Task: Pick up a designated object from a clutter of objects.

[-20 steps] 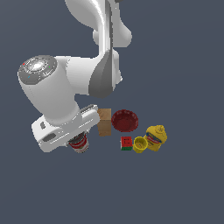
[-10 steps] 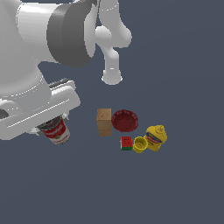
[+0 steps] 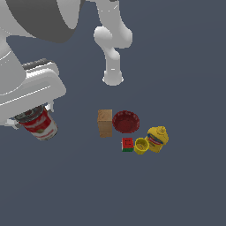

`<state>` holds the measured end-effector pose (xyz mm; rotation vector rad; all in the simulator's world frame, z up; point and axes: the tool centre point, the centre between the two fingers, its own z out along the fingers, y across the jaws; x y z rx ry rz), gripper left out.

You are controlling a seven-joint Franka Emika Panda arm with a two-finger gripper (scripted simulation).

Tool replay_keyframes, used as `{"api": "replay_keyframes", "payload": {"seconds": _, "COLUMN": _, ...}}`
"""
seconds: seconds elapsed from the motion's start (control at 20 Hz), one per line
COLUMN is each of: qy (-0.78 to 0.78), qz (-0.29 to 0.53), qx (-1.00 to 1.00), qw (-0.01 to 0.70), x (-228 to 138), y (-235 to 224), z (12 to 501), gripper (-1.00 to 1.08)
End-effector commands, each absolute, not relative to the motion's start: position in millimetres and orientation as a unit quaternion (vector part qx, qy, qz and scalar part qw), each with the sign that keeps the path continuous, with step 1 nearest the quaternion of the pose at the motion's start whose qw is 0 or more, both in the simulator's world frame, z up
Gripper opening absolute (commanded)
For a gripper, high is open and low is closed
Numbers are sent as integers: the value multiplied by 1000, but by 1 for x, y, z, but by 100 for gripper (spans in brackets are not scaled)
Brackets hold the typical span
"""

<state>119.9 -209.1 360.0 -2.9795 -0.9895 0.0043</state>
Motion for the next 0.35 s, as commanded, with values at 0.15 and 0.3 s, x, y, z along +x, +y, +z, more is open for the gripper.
{"api": "replay_keyframes", "payload": {"seconds": 0.15, "qy": -315, "qz": 0, "qx": -949, "qw": 0, "x": 122, "y": -214, "z": 372, "gripper": -100}}
{"api": "replay_keyframes", "payload": {"seconds": 0.3, "qy": -315, "qz": 0, "qx": -949, "qw": 0, "x": 122, "y": -215, "z": 374, "gripper": -100}}
